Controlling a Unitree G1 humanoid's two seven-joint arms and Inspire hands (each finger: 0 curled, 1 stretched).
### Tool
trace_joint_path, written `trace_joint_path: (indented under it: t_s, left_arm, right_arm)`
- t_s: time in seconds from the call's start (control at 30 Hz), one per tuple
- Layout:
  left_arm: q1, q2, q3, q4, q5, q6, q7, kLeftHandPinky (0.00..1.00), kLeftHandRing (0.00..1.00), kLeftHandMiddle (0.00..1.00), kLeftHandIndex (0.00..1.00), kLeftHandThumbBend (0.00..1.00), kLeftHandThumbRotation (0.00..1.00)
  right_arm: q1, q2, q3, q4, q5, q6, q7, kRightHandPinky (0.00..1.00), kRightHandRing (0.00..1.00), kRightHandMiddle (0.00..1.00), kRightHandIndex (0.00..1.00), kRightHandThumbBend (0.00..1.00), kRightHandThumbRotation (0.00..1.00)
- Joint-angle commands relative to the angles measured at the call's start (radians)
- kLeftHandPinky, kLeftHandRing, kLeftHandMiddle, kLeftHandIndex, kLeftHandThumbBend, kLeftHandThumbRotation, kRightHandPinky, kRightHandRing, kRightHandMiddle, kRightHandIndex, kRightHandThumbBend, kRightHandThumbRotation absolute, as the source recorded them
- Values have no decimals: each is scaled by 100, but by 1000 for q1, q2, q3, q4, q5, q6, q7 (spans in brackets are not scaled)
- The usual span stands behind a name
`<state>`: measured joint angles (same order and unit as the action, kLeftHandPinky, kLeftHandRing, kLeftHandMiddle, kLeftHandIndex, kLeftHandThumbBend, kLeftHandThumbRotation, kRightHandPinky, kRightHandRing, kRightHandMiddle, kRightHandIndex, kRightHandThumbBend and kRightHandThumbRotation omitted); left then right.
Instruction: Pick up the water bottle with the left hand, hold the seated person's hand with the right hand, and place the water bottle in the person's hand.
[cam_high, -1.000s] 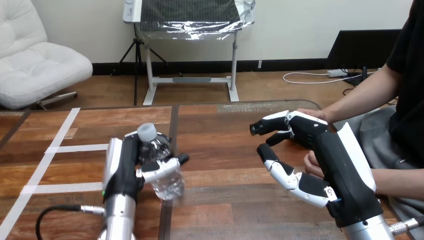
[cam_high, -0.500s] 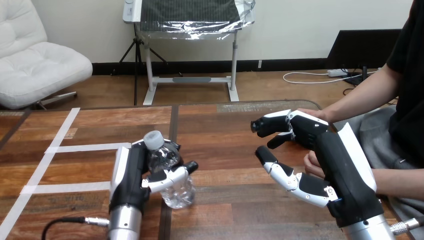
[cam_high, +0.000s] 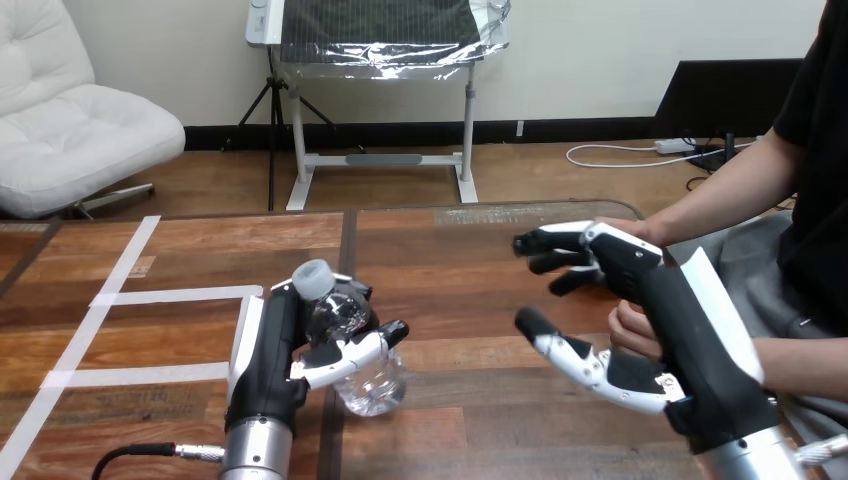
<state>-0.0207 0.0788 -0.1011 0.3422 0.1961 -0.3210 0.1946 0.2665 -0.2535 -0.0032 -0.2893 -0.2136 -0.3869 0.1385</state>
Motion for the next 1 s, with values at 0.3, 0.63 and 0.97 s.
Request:
trace_joint_path:
  t_s: [0.3,0.63,0.97]
  left_arm:
    - [-56,-40,11,-301,-43,-67,-29,37,42,47,49,63,0]
    - [-45,-47,9,-316,-41,-65,-38,37,42,46,49,63,0]
    - [-37,-57,10,-334,-44,-54,-50,37,42,46,49,63,0]
  right_arm:
    - [-85,-137,-145,-71,-75,113,0,70,79,80,73,70,0]
    - [-78,-193,-183,-101,-103,200,22,70,83,85,78,74,0]
    - [-74,-266,-215,-127,-232,290,43,69,83,87,81,77,0]
